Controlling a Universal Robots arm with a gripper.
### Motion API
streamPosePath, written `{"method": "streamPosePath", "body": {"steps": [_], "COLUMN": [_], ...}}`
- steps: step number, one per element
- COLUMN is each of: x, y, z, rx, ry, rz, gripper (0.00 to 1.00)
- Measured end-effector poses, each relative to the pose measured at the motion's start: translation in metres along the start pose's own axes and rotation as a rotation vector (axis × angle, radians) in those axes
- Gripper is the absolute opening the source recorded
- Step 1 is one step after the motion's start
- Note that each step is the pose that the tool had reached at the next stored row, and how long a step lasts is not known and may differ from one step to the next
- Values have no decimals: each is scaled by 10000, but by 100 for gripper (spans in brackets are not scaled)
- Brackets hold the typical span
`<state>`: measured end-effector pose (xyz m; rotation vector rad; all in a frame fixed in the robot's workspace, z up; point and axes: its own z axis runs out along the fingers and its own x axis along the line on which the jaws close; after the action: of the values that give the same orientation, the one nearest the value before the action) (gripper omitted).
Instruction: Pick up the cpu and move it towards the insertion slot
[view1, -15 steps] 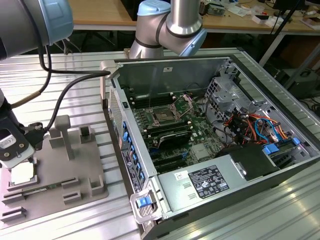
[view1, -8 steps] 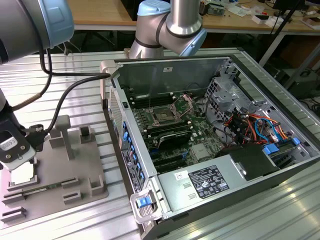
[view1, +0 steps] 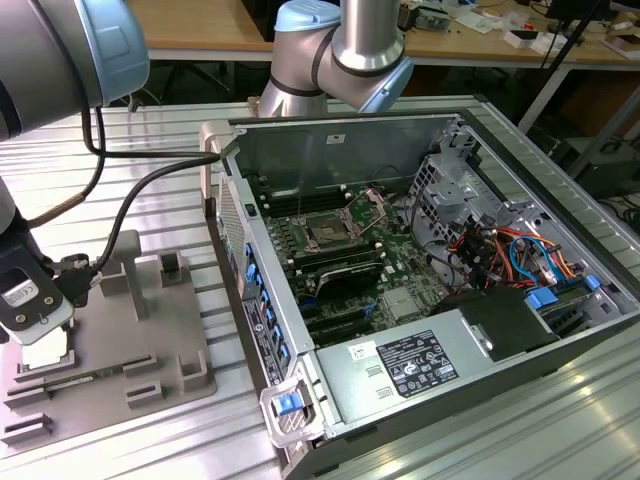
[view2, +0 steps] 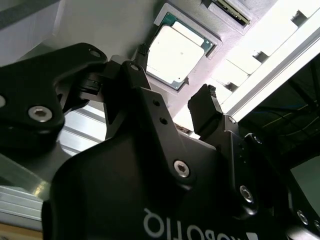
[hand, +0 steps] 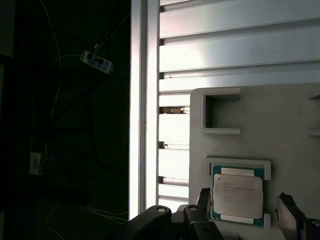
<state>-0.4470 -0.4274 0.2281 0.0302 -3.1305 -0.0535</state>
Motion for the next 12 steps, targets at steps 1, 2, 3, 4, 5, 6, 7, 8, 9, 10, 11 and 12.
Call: {"method": "streamPosePath", "body": {"steps": [1, 2, 3, 4, 5, 6, 7, 8, 9, 10, 11, 12], "x": [0, 0, 0, 0, 0, 0, 0, -1, -3, -6, -9, -11], "y": [0, 0, 0, 0, 0, 0, 0, -1, -1, -2, -4, -11], "z": [0, 0, 1, 3, 4, 7, 11, 25, 38, 57, 92, 119], "rx": [0, 0, 0, -1, 0, 0, 0, -1, 1, -1, -1, -1], "ry": [0, 0, 0, 0, 0, -1, -1, 2, 23, 47, 69, 74], "rz": [0, 0, 0, 0, 0, -1, -1, 0, 2, 2, 3, 1], "gripper": [60, 60, 60, 60, 62, 68, 68, 68, 68, 68, 68, 68]}}
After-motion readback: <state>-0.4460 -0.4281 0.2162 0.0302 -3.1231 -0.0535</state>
